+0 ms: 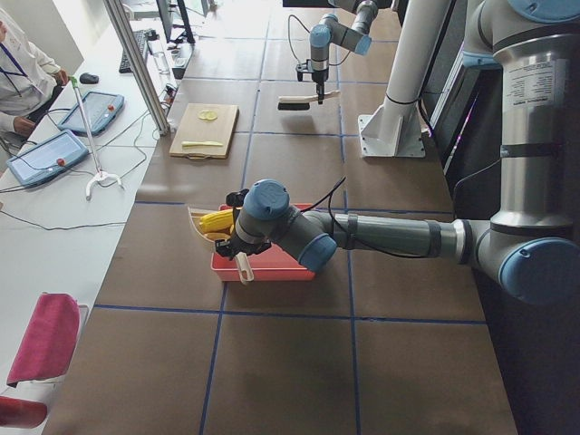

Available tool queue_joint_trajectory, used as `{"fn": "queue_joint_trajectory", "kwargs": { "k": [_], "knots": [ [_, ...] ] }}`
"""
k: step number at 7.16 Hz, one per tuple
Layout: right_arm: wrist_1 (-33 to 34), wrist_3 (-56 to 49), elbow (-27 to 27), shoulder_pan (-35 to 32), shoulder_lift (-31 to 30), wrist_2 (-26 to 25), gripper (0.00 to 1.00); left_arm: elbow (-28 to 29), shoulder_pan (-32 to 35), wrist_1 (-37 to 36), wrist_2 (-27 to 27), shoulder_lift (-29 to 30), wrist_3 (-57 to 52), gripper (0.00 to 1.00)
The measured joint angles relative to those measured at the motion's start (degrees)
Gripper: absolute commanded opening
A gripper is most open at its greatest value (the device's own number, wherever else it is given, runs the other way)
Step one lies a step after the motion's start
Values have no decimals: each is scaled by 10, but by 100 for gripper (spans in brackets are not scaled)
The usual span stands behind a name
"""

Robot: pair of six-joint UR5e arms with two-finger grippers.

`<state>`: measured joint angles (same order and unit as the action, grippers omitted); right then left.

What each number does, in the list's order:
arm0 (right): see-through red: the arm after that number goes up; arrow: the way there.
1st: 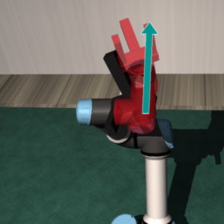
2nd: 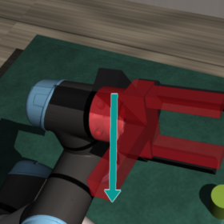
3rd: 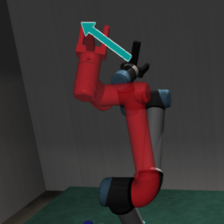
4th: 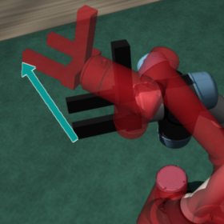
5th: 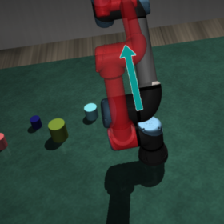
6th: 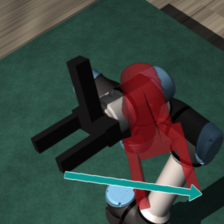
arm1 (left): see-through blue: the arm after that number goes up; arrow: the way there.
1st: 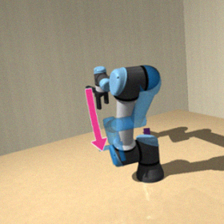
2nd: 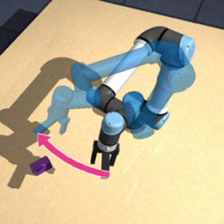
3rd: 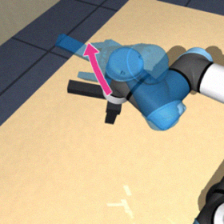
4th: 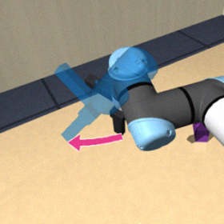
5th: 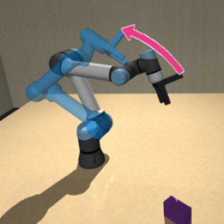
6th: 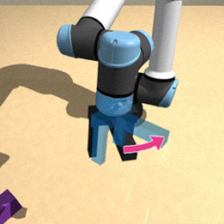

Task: Sweep and dump trash into bin
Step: 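Tilt the dustpan with the left gripper to dump vegetables into the bin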

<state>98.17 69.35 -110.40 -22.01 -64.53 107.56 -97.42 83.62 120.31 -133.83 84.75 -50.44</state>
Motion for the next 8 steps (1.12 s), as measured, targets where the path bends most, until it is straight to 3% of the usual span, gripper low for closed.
{"fn": "queue_joint_trajectory", "kwargs": {
  "k": [3,8],
  "knots": [
    [0,-1,0,1,-2,-3,0,-10,-3,-113,31,8,-155,0],
    [0,-3,1,5,-7,-4,0,-27,-16,-207,138,51,-320,1]
  ]
}}
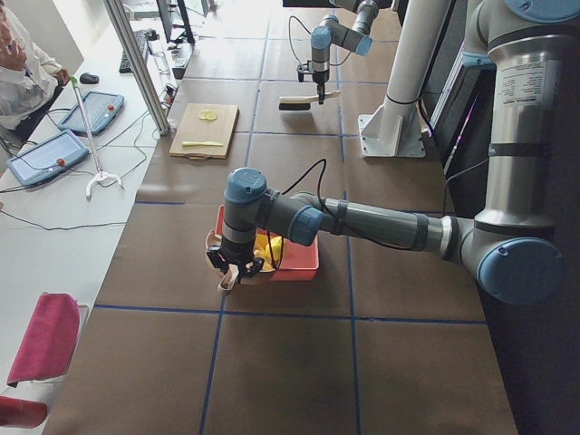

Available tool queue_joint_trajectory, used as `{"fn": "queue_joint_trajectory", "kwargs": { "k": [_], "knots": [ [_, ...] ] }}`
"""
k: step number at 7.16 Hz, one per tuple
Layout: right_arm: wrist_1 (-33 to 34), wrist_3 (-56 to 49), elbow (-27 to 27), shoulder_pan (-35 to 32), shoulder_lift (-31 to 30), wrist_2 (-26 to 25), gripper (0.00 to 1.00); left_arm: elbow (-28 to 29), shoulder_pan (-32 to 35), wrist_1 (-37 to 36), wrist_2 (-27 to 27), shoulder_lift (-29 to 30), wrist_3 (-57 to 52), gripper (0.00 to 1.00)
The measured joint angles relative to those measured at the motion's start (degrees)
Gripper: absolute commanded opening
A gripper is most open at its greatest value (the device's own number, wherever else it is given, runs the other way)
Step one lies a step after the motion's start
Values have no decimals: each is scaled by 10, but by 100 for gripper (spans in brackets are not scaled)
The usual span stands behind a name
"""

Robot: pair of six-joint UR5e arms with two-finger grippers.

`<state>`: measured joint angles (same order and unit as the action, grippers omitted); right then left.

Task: Sweep and dump trash into bin
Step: 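Tilt the dustpan with the left gripper to dump vegetables into the bin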

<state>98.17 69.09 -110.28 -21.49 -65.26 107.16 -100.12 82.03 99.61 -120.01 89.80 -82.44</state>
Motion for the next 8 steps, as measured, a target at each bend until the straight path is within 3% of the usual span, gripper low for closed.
{"fn": "queue_joint_trajectory", "kwargs": {
  "k": [5,8],
  "knots": [
    [0,0,1,1,0,-1,0,-7,1,-24,15,14,-27,1],
    [0,0,1,1,1,-1,0,-4,1,-25,-13,18,-15,1]
  ]
}}
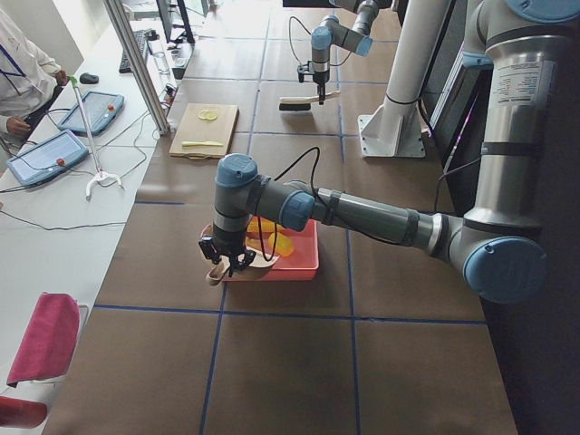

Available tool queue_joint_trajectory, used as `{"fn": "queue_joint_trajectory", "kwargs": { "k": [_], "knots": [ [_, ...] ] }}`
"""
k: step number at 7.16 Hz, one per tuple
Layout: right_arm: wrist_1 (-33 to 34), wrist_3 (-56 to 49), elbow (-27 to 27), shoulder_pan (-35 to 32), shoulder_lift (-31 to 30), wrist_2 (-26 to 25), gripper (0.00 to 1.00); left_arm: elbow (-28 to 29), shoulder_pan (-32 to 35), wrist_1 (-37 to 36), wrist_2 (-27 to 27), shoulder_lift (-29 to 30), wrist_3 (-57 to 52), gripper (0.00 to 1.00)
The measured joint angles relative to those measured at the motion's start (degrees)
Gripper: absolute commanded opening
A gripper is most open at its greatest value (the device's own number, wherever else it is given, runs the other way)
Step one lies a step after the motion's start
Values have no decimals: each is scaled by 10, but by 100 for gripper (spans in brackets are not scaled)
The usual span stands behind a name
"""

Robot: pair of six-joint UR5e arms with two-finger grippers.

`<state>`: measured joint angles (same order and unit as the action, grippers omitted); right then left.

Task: Sweep and dump trash into bin
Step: 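Tilt the dustpan with the left gripper to dump vegetables into the bin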

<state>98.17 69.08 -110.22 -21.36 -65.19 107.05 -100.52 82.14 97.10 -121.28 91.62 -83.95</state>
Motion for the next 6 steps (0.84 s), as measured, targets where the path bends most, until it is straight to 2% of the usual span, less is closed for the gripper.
{"fn": "queue_joint_trajectory", "kwargs": {
  "k": [3,6],
  "knots": [
    [0,1,0,0,0,0,0,-4,0,5,-102,3,107,1],
    [-1,6,0,0,1,1,0,-50,-5,8,-166,12,276,1]
  ]
}}
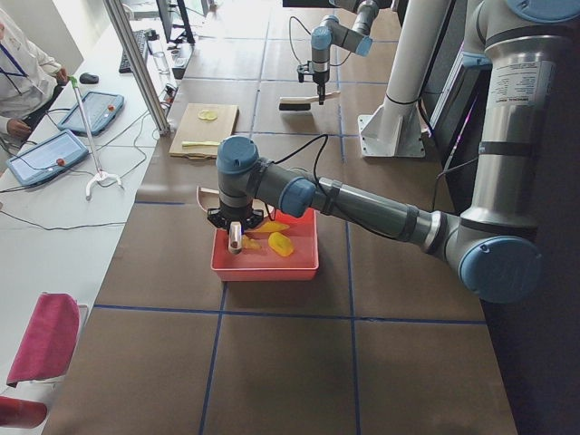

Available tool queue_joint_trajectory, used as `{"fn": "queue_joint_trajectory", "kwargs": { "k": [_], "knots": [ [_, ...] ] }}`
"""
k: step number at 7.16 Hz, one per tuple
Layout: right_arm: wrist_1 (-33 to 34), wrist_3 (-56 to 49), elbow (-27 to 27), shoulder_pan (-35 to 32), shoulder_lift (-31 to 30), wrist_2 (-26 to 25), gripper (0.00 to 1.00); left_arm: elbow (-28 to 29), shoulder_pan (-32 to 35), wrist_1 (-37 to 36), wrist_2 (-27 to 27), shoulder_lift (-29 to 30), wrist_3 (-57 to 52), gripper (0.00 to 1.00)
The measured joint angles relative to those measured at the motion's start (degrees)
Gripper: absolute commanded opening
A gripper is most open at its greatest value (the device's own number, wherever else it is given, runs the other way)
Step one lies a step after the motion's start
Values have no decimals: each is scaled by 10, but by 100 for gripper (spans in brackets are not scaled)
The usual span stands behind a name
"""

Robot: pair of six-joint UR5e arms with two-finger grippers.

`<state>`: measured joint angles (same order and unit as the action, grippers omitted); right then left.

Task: Sweep and dump trash into bin
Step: 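Tilt the dustpan with the left gripper to dump vegetables into the bin, then bring the empty dustpan back and lower it onto the table with the left gripper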

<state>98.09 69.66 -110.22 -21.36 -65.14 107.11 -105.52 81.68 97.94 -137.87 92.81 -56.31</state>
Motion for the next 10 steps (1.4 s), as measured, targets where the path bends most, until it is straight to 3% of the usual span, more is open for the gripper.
{"fn": "queue_joint_trajectory", "kwargs": {
  "k": [2,5,10],
  "knots": [
    [0,0,0,0,1,0,0,-19,-58,25,-22,24,105,2],
    [0,2,-1,0,2,0,0,-19,-213,52,-19,96,261,3],
    [0,4,-2,0,4,0,0,23,-406,130,120,159,357,8]
  ]
}}
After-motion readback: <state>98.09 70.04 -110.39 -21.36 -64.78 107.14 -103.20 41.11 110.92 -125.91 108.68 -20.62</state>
